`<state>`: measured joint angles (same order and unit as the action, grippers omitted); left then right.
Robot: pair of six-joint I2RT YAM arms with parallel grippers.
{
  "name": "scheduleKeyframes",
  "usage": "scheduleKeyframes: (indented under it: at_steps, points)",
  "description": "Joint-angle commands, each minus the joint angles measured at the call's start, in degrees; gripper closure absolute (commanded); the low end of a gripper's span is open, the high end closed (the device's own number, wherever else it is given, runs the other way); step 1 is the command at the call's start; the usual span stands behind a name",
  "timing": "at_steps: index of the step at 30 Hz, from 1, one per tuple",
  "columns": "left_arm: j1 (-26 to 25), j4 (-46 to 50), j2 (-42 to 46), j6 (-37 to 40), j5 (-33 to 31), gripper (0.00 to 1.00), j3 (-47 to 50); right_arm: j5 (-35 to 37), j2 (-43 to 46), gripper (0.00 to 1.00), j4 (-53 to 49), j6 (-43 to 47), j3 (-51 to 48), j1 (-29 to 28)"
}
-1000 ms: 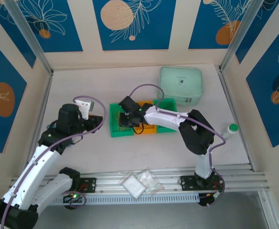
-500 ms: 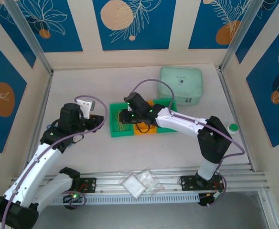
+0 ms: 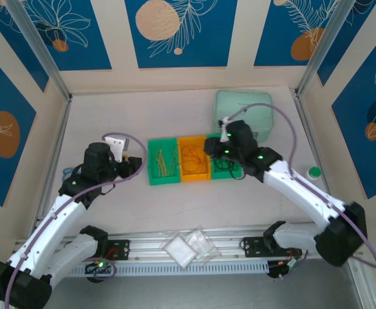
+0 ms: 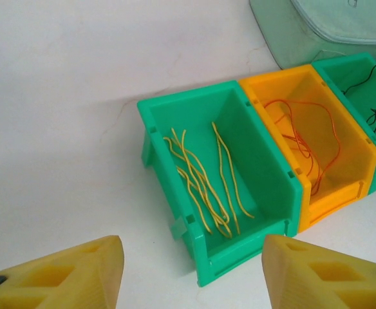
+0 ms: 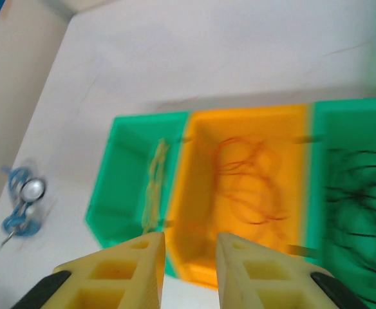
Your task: Untangle the cables
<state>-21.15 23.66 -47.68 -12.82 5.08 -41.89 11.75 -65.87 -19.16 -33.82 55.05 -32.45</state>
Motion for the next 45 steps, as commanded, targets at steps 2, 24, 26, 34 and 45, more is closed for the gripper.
scheduleKeyframes:
  at_steps: [2,24,26,34,45]
  points:
    - [-0.3,-3.41,-0.62,1.22,-3.74,0.34,-0.06,3.97,10.1,0.69,-5.8,4.16,-4.83,8.58]
    - [0.48,-63.02,-21.01,18.61,-38.7,0.0,17.9,-4.53,12.81,0.58,-3.47,13.5,-14.82,21.38]
    - [0.66,-67.24,-21.48,20.11,-39.98,0.01,20.07,-5.0,12.81,0.57,-2.7,13.7,-15.29,21.54]
    - [2.64,-77.45,-25.39,22.41,-40.06,0.01,24.83,-5.94,12.03,0.57,-1.22,15.13,-15.87,22.96]
    - [5.48,-88.81,-40.06,22.15,-35.03,0.01,25.21,-5.63,11.97,0.56,0.32,16.11,-16.95,24.94]
